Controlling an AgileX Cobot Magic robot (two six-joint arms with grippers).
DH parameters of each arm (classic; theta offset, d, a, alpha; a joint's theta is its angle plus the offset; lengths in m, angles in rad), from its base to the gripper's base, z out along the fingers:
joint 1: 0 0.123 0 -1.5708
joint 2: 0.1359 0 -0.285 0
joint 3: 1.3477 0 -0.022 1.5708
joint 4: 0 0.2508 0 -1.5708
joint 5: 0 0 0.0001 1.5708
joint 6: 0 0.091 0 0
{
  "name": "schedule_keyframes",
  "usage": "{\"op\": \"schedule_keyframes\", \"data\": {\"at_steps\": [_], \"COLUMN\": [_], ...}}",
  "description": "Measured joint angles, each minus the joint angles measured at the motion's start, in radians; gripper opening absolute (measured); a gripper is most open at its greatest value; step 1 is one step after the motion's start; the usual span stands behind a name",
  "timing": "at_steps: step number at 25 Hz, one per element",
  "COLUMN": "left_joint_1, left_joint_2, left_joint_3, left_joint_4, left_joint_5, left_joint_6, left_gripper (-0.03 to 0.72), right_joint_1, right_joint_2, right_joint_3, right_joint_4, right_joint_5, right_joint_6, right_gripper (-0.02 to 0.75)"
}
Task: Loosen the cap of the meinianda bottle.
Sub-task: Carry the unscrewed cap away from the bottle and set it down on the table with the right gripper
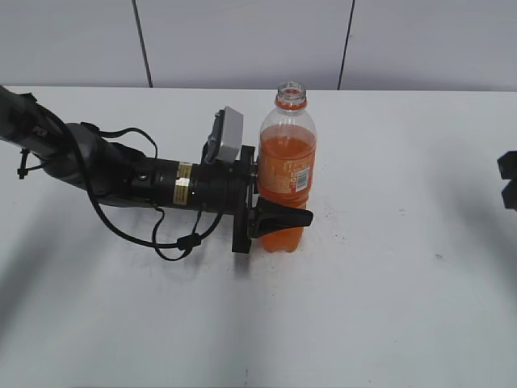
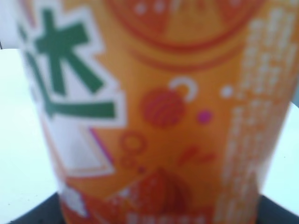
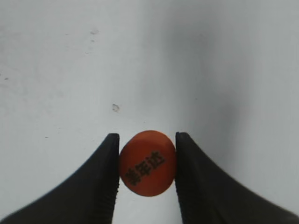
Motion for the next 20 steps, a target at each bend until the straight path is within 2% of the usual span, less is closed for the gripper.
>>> {"op": "schedule_keyframes", "data": {"at_steps": [4,9,13,20], "left_joint_1": [0.0,0.0,-0.001,-0.001], "left_joint_2": [0.0,0.0,0.0,0.0], "left_joint_3": [0.0,0.0,0.0,0.0], "left_joint_4": [0.0,0.0,0.001,0.001], "left_joint_5": [0.0,0.0,0.0,-0.001], "left_joint_6": [0.0,0.0,0.0,0.0], "left_gripper": [0.392,0.392,0.392,0.392], "right_joint_1": [-0.067,-0.075,-0.075,-0.075], "right_joint_2": [0.058,0.179,0.28,0.342], "right_joint_3": [0.048,0.049,0.049,0.042], "right_joint_4": [0.018,0.11,0.163,0.172], "right_joint_5": [-0.099,-0.221,-0.226,-0.258], "right_joint_6": [0.0,-0.088,-0.15,-0.169], "right_gripper": [0.272,0.272,0.272,0.272]}}
